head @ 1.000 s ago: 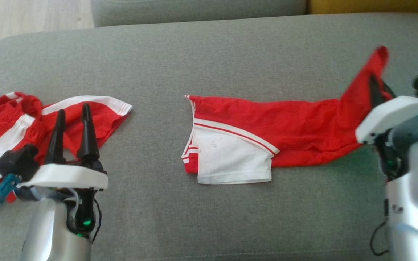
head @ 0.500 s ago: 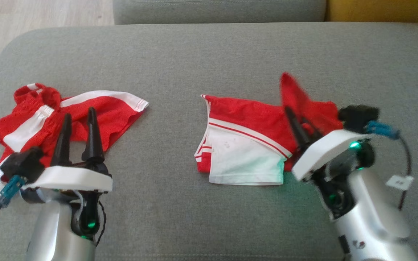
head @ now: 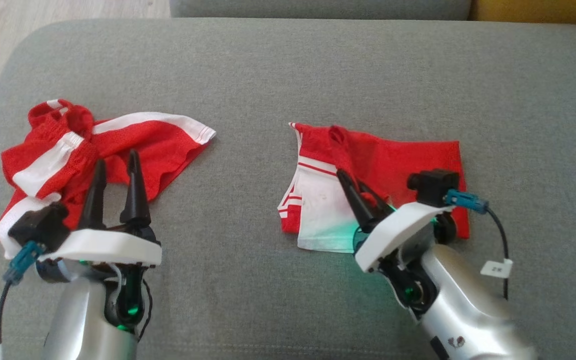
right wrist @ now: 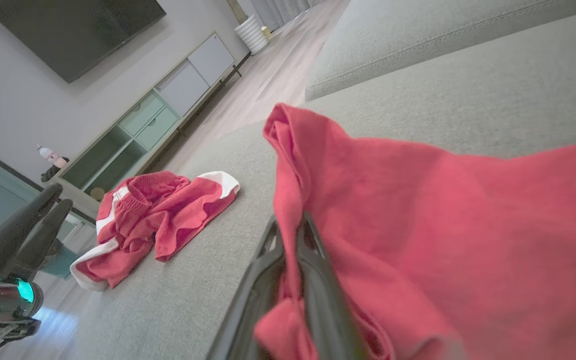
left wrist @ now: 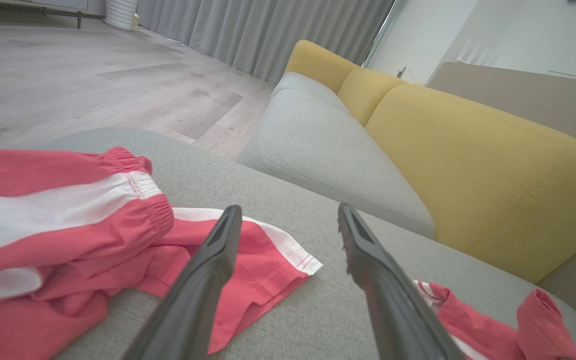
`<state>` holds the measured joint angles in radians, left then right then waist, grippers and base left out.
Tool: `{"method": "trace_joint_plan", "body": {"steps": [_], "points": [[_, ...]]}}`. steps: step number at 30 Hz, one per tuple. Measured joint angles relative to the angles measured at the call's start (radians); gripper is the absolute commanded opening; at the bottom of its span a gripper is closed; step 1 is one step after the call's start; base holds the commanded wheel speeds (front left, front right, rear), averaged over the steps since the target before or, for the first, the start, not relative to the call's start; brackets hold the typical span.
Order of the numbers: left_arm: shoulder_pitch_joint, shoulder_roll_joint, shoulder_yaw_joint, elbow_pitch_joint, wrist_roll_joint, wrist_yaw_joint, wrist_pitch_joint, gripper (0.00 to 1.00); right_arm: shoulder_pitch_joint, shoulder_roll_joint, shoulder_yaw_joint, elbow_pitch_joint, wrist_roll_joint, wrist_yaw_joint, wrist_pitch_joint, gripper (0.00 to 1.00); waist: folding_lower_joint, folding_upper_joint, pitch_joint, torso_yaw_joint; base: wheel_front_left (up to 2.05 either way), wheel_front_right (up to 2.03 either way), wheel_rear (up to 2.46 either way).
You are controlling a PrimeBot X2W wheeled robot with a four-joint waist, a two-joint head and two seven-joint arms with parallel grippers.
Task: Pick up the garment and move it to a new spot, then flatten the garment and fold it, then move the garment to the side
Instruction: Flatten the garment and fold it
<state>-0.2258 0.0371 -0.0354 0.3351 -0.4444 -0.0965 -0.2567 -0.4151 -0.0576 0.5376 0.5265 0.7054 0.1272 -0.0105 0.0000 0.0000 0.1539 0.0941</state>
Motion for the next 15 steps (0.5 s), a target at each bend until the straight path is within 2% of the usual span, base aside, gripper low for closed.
{"method": "trace_joint_plan", "body": {"steps": [3, 4, 5, 10, 15], "points": [[0.000, 0.000, -0.008, 0.005, -0.001, 0.000, 0.000, 1.00, -0.021, -0.002, 0.039, 0.033, 0.020, 0.000, -0.018, 0.00, 0.0000, 0.0000, 0.003, 0.005, 0.00, 0.00, 0.00], [-0.001, 0.000, -0.013, 0.009, -0.005, 0.001, 0.000, 1.00, -0.029, -0.002, 0.054, 0.054, 0.028, 0.000, -0.021, 0.35, 0.0000, 0.0000, 0.003, 0.007, 0.00, 0.00, 0.00], [-0.001, 0.000, -0.016, 0.013, -0.007, 0.001, 0.000, 1.00, -0.037, -0.003, 0.075, 0.076, 0.028, 0.000, -0.021, 1.00, 0.0000, 0.0000, 0.004, 0.009, 0.00, 0.00, 0.00], [0.000, 0.000, -0.016, 0.025, -0.007, 0.008, 0.000, 1.00, -0.051, -0.007, 0.164, 0.080, 0.107, 0.000, -0.042, 1.00, 0.0000, 0.0000, 0.002, 0.011, 0.00, 0.00, 0.00], [0.000, 0.000, -0.015, 0.028, -0.007, 0.008, 0.000, 1.00, -0.091, -0.006, 0.169, 0.087, 0.158, 0.000, -0.079, 1.00, 0.0000, 0.0000, -0.007, -0.001, 0.00, 0.00, 0.00]]}}
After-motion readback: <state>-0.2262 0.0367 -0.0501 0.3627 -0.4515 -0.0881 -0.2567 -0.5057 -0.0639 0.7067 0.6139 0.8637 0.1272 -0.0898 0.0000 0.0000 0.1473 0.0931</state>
